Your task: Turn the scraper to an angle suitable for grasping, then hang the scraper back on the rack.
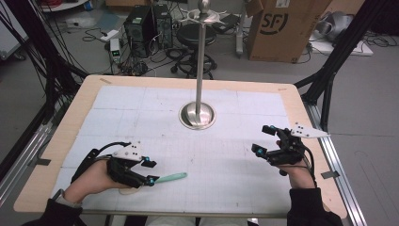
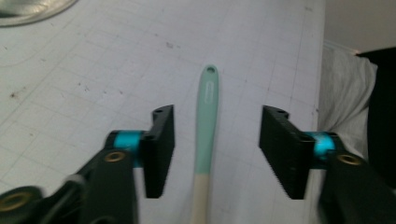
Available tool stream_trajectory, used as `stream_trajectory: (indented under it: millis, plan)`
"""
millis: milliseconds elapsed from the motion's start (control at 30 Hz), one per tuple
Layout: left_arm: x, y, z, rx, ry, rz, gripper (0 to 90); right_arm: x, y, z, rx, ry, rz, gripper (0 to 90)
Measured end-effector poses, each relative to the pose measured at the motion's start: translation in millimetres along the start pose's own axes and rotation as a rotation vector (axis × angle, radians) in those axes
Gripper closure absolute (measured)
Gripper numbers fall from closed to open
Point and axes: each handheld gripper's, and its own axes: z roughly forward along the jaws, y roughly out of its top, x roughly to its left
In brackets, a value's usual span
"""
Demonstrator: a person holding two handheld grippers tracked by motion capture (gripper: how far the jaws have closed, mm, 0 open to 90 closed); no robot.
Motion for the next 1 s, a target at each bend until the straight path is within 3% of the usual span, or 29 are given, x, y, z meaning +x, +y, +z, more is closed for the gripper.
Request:
stream_trajectory:
  millis: [33, 100, 333, 500, 633, 900, 1000]
  plan:
    - [0.0, 0.9, -0.4, 0.019, -0.01, 0.01, 37.5, 0.0, 0.0, 0.0, 0.0, 0.0, 0.0, 0.7]
    - [0.0, 2.6, -0.5, 0.041, -0.026, 0.044, 25.4, 0.4, 0.7, 0.4, -0.002, -0.001, 0.001, 0.7]
    - [2.1, 5.0, 4.0, 0.168, 0.005, 0.112, 24.9, -0.5, 1.4, -0.5, -0.005, 0.001, 0.003, 0.7]
    - [5.3, 4.6, 11.7, 0.235, -0.021, 0.123, 29.5, -0.2, 0.8, 1.1, 0.003, 0.008, -0.004, 0.7]
    - [9.1, 1.3, 20.4, 0.297, -0.01, 0.128, 31.2, 1.1, 0.7, 2.6, 0.008, 0.003, -0.005, 0.7]
    - [10.8, 0.3, 24.8, 0.386, -0.01, 0.13, 46.0, 1.8, 0.5, 3.5, 0.008, 0.012, -0.002, 0.6]
    - [10.8, -0.7, 28.5, 0.445, -0.006, 0.126, 52.1, 1.6, 0.3, 3.8, 0.014, 0.013, 0.004, 0.7]
